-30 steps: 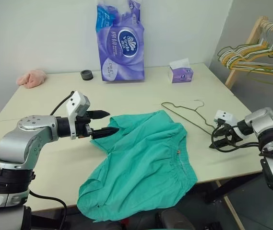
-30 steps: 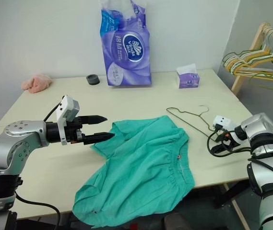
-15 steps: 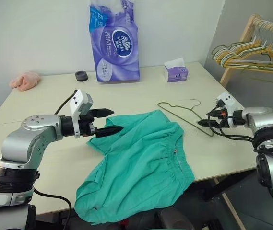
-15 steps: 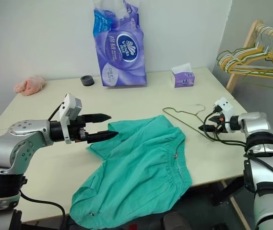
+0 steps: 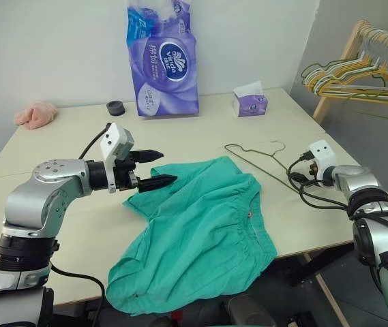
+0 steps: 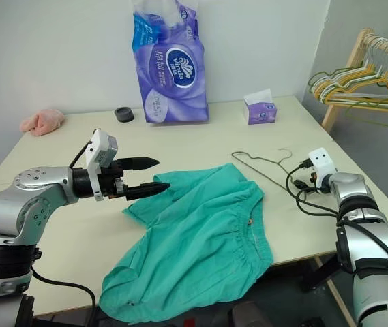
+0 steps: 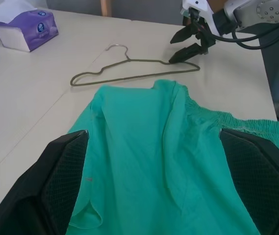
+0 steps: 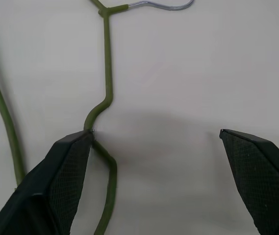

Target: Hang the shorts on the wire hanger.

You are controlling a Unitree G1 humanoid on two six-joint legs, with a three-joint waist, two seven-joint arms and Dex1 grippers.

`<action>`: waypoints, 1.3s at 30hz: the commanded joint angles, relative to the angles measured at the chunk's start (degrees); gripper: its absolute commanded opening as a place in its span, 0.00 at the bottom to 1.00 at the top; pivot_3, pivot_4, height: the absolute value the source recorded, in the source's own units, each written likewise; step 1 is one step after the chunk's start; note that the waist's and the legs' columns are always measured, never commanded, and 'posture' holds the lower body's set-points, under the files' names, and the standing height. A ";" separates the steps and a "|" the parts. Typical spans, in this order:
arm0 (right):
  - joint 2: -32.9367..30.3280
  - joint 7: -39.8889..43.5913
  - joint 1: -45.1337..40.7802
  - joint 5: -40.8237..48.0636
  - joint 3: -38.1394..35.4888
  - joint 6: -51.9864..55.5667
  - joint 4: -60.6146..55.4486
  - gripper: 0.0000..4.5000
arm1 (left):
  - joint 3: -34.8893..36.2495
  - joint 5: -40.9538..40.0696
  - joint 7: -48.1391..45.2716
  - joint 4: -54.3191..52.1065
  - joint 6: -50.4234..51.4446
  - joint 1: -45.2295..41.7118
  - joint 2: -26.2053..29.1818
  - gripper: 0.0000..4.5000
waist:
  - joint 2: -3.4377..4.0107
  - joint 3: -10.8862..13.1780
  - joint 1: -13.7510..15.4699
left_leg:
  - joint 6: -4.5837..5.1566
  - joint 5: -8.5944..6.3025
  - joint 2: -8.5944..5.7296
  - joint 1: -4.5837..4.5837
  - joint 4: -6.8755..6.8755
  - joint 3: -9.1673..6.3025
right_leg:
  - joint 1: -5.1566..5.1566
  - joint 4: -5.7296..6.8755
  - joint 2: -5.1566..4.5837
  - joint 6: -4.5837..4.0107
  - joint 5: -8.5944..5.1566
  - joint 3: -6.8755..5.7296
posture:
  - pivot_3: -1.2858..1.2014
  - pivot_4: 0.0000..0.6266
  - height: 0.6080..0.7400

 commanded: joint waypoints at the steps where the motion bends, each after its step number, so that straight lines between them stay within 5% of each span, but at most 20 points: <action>1: -0.98 1.28 0.72 -0.14 -0.38 1.78 0.50 0.98 | 1.22 -0.44 0.02 -1.59 -0.52 -0.26 0.54 1.00 | 0.00 0.00 0.01 | 0.00 0.00 0.00 0.00 0.00 -0.01 | 0.01 0.00 0.00 0.00 0.00 -0.01 | 0.42 0.06 1.00; 12: -0.17 1.61 3.06 -0.60 0.28 6.88 0.65 0.98 | 0.74 -0.05 -0.35 -1.07 -0.95 -0.67 0.55 1.00 | -0.13 -0.09 0.14 | 0.00 0.00 0.01 0.03 0.00 -0.03 | 0.07 -0.02 0.00 0.01 -0.01 -0.04 | 0.42 0.06 1.00; 19: 1.53 0.65 5.30 -2.11 2.16 8.67 0.13 0.47 | 0.80 0.01 -0.49 -1.18 -1.02 -0.54 0.69 1.00 | -0.63 -0.42 0.39 | 0.00 0.00 0.02 0.29 0.00 -0.05 | 0.36 -0.05 0.01 0.10 -0.06 -0.06 | 0.43 0.05 1.00; 24: 2.45 -0.86 6.06 -2.35 2.62 7.21 -1.00 0.10 | 1.10 -0.01 -0.26 -1.27 -0.86 -0.37 0.93 1.00 | -0.84 -0.72 1.07 | -0.01 -0.04 0.10 1.11 -0.17 -0.20 | 1.50 -0.90 0.06 0.29 -0.14 -0.22 | 0.43 0.05 1.00; 26: 2.31 -1.62 6.27 -2.81 3.17 5.67 -1.50 0.01 | 1.14 -0.04 -0.26 -1.19 -0.82 -0.36 1.00 1.00 | -0.99 -0.81 1.41 | 0.00 -0.04 0.06 1.10 -0.13 -0.16 | 1.52 -0.96 0.04 0.36 -0.10 -0.15 | 0.43 0.05 1.00; 39: -0.41 -3.90 2.13 -9.69 9.37 -16.74 -11.27 0.01 | 4.08 5.34 8.63 10.77 -4.47 -6.23 -0.96 1.00 | -0.24 -0.27 1.30 | 0.00 -0.04 0.00 0.72 -0.13 -0.04 | 1.09 -0.94 -0.03 0.44 -0.03 0.02 | 0.42 0.05 1.00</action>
